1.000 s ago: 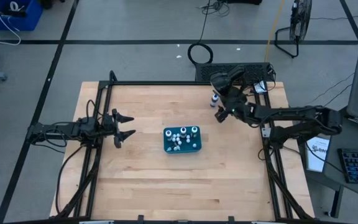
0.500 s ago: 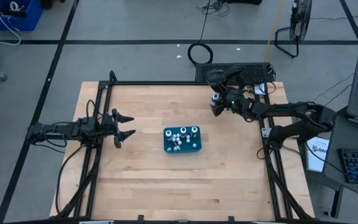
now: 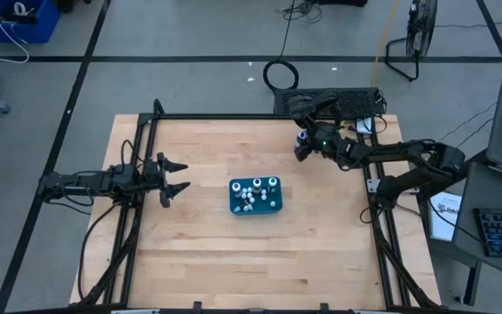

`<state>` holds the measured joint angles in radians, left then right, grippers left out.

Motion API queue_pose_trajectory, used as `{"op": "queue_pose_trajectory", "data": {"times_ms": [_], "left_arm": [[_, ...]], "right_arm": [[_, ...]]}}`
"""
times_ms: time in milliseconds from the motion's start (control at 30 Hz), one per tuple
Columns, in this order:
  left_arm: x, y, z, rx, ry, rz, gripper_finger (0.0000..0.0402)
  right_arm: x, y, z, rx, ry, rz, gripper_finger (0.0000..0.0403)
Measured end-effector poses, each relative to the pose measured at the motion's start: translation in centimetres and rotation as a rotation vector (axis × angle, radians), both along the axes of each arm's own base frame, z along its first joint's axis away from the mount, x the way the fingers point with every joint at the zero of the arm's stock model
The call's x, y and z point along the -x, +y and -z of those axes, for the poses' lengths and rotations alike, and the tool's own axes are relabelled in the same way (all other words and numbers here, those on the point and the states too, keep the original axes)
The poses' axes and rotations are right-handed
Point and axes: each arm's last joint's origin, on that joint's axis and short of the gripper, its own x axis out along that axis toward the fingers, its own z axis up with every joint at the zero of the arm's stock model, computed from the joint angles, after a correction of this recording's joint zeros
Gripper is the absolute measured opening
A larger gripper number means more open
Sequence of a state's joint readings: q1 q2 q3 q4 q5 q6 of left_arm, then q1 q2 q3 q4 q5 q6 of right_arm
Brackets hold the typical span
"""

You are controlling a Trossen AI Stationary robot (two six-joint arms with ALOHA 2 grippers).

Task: Pick & Place food coloring
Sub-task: Put the large blue food coloring bottle into the blue bin

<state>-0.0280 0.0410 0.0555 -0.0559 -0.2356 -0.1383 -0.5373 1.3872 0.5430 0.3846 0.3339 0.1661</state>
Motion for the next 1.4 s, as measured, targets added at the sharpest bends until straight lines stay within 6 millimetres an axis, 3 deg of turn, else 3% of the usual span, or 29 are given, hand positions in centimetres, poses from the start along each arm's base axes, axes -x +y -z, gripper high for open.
{"op": "queue_pose_trajectory", "data": {"times_ms": [167,500,933,1067,1267,1400], "left_arm": [[0.0,0.0,0.0,0.000,0.000,0.000,0.0308],[0.0,0.0,0.0,0.000,0.000,0.000,0.0308],[0.0,0.0,0.0,0.000,0.000,0.000,0.0308],[0.0,0.0,0.0,0.000,0.000,0.000,0.0308],[0.0,0.0,0.0,0.000,0.000,0.000,0.0308],[0.0,0.0,0.0,0.000,0.000,0.000,0.0308]], "right_arm": [[-0.2,0.2,-0.1,-0.014,-0.013,-0.077,0.0100],[-1.1,2.4,-0.7,-0.048,-0.033,-0.260,0.0099],[-0.3,10.2,-7.0,0.065,-0.253,-0.523,0.0099],[-0.5,13.0,-9.1,0.089,-0.232,-0.555,0.0099],[-2.8,16.9,-11.8,0.112,-0.171,-0.634,0.0099],[-5.0,18.5,-11.1,0.098,-0.087,-0.681,0.0099]]}}
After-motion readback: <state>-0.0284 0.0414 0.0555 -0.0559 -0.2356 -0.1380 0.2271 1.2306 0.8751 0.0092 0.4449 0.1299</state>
